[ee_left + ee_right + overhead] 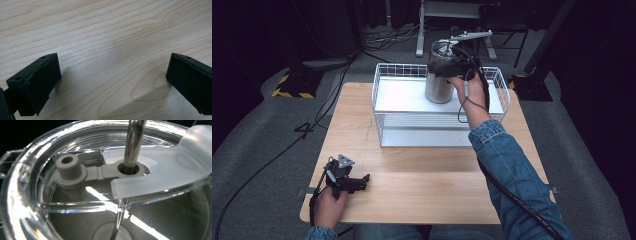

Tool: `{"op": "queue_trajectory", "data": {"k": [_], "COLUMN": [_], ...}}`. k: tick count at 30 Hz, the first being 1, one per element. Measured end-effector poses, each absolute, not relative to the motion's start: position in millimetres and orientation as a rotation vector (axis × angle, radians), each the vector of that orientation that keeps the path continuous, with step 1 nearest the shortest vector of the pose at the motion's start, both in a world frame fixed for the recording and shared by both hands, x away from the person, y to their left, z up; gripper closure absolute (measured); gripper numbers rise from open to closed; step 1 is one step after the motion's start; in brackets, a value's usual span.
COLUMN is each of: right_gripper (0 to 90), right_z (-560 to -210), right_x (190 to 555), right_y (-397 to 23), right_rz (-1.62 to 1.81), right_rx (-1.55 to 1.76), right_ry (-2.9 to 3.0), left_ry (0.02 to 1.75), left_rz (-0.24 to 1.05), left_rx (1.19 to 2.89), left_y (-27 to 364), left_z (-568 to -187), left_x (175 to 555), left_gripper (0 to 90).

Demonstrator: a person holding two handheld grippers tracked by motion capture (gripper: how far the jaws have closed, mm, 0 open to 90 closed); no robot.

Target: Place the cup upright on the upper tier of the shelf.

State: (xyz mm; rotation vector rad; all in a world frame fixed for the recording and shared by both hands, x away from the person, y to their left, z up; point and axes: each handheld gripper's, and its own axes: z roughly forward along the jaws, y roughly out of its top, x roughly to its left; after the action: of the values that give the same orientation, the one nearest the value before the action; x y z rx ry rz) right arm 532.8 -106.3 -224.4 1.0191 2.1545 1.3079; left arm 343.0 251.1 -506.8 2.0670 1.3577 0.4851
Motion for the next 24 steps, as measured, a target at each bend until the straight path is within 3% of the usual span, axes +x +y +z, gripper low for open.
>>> {"op": "queue_trajectory", "data": {"k": [24], "right_gripper": [3.4], "right_z": [-234.4], "right_x": [531.9], "right_y": [-107.0], "right_rz": [1.337], "right_rx": [0.961], "right_ry": [2.152], "left_ry": [1.358], "left_rz": [0.485], "left_rx": [2.066], "left_y": [251.1], "left_z": [-506.9], "left_x": [343.0], "left_gripper": [0.0]}}
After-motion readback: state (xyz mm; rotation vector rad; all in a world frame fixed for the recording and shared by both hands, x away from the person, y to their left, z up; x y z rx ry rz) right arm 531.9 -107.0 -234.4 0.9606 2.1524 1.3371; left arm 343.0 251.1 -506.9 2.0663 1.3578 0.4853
